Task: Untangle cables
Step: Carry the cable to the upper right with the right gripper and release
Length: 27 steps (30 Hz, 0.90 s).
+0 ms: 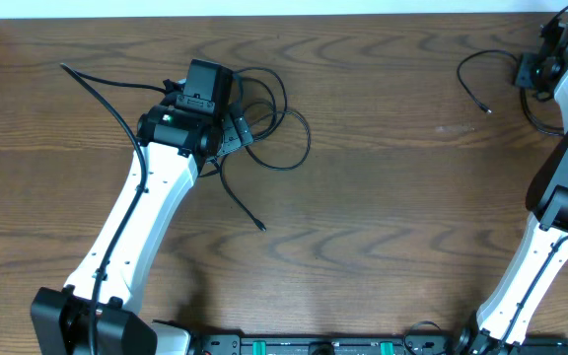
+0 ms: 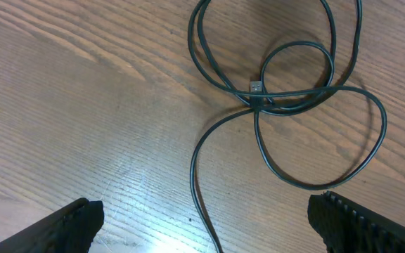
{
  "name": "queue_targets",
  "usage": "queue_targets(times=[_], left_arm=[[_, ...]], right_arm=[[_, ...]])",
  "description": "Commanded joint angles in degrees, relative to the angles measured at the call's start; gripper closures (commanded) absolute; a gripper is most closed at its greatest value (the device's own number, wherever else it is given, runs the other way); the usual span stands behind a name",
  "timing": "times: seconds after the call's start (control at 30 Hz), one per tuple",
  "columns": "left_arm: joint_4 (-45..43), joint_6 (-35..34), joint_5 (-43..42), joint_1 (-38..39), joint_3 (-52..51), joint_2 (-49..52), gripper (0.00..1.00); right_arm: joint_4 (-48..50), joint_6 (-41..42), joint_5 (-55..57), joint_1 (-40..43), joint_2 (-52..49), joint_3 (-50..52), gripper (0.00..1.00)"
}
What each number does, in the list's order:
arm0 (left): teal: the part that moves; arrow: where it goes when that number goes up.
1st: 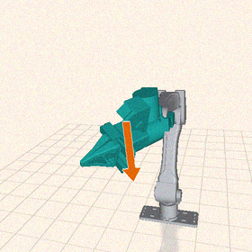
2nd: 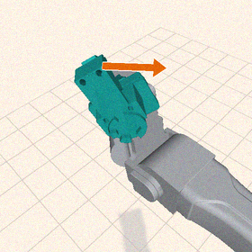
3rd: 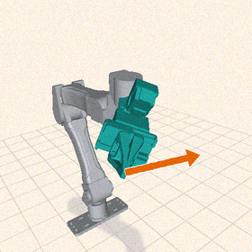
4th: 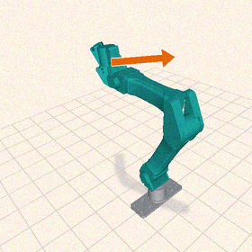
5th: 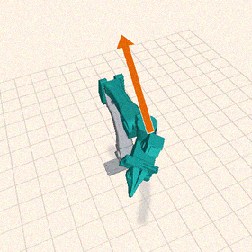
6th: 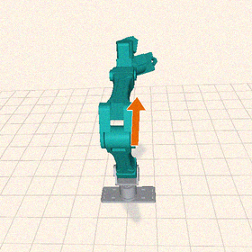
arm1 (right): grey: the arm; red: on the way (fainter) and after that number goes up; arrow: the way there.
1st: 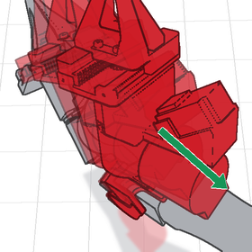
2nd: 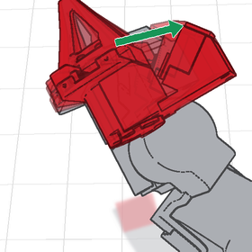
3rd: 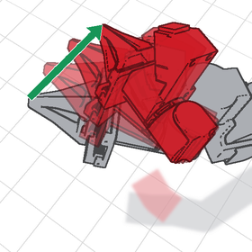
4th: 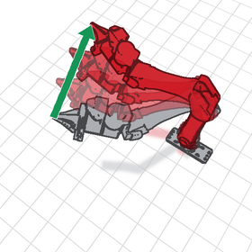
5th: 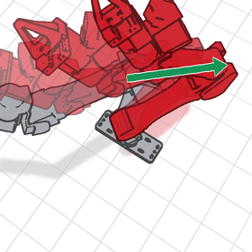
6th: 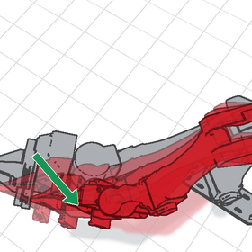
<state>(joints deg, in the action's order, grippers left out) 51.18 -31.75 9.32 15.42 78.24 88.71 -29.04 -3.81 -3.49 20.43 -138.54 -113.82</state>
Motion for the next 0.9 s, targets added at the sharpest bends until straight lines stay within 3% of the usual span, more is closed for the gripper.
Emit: queue_targets(times=[0.0, 0.1, 0.17, 0.33, 0.4, 0.47, 0.5, 0.87], left_arm=[[0.22, -0.72, 0.20, -0.24, 0.42, -0.74, 0.00], [0.20, -0.70, 0.17, -0.24, 0.42, -0.74, 0.00], [0.22, -0.72, 0.20, -0.24, 0.42, -0.74, 0.00], [0.22, -0.72, 0.20, -0.24, 0.42, -0.74, 0.00], [0.20, -0.72, 0.17, -0.24, 0.42, -0.74, 0.00], [0.22, -0.72, 0.20, -0.24, 0.42, -0.74, 0.00], [0.20, -0.72, 0.20, -0.24, 0.42, -0.74, 0.00], [0.22, -0.72, 0.20, -0.24, 0.42, -0.74, 0.00]], right_arm=[[-1.42, -0.59, 1.09, -0.13, 3.61, -0.57, 0.30], [-4.66, -0.55, 8.11, 0.24, 6.73, -0.57, 0.28], [-9.18, 1.70, 16.33, 1.22, 8.83, -0.57, 0.20], [-19.17, 13.64, 20.50, 5.60, 8.98, -0.48, 0.49], [-21.20, 14.71, 20.50, 8.13, 8.44, -0.48, 0.77], [-21.31, 14.69, 20.20, 10.36, 7.98, -0.42, 0.96], [-21.31, 14.32, 20.04, 11.32, 7.72, -0.39, 0.99], [-16.76, 9.99, 14.67, 18.91, 2.34, -0.37, 0.99]])
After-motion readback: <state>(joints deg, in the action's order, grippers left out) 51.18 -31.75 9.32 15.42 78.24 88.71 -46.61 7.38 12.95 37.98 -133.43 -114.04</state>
